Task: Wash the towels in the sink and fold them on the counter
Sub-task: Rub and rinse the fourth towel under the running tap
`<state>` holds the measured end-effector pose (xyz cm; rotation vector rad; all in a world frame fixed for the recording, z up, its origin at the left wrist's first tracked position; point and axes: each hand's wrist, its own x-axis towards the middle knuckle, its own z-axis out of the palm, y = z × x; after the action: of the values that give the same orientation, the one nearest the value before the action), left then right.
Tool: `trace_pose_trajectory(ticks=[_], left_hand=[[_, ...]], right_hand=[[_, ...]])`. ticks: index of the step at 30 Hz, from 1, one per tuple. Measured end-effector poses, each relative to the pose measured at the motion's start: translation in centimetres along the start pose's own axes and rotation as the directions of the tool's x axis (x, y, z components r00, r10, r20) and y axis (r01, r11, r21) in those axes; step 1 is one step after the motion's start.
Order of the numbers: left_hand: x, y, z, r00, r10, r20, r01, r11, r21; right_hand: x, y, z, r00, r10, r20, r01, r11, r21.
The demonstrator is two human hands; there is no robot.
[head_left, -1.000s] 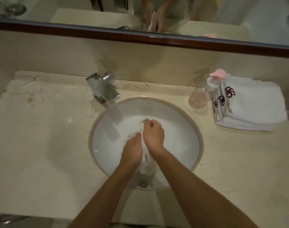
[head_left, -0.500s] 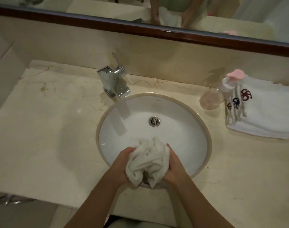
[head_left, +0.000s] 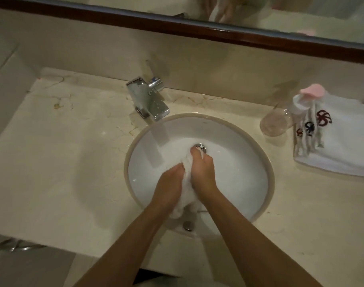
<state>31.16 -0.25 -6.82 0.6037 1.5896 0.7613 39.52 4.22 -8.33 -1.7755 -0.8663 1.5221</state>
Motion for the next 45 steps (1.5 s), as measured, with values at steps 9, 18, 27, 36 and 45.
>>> trace_pose_trajectory(ticks=[9,18,27,36,45], left_hand=[[1.5,0.0,-4.7,0.974,-0.049,0.221,0.073,0.992,-0.104],[3.6,-2.0,-9.2,0.795,-0.238,0.558,0.593,0.497,-0.634],[1.6,-0.5,-4.7,0.990,0.115,0.086,-0.110,0.992,-0.064],[2.8,-0.5,-3.7,0.995,0.095,-0.030,-0.095,0.995,-0.012],[6.1,0.3,-6.1,0.975,0.222,-0.017,-0.219,0.968,0.121]], right_hand=[[-2.3,-3.7,2.7,0.931,-0.340,-0.137,0.333,0.940,-0.070],[-7.2,0.0,-1.7,0.852,0.453,0.263,-0.523,0.704,0.481],[-3.1,-0.6,4.1,0.961,0.210,-0.181,-0.194,0.976,0.103],[-1.7,-1.4,4.0,0.939,-0.301,-0.165,0.236,0.915,-0.326],[0.5,-1.7,1.7,0.987,-0.160,-0.012,0.160,0.978,0.133]])
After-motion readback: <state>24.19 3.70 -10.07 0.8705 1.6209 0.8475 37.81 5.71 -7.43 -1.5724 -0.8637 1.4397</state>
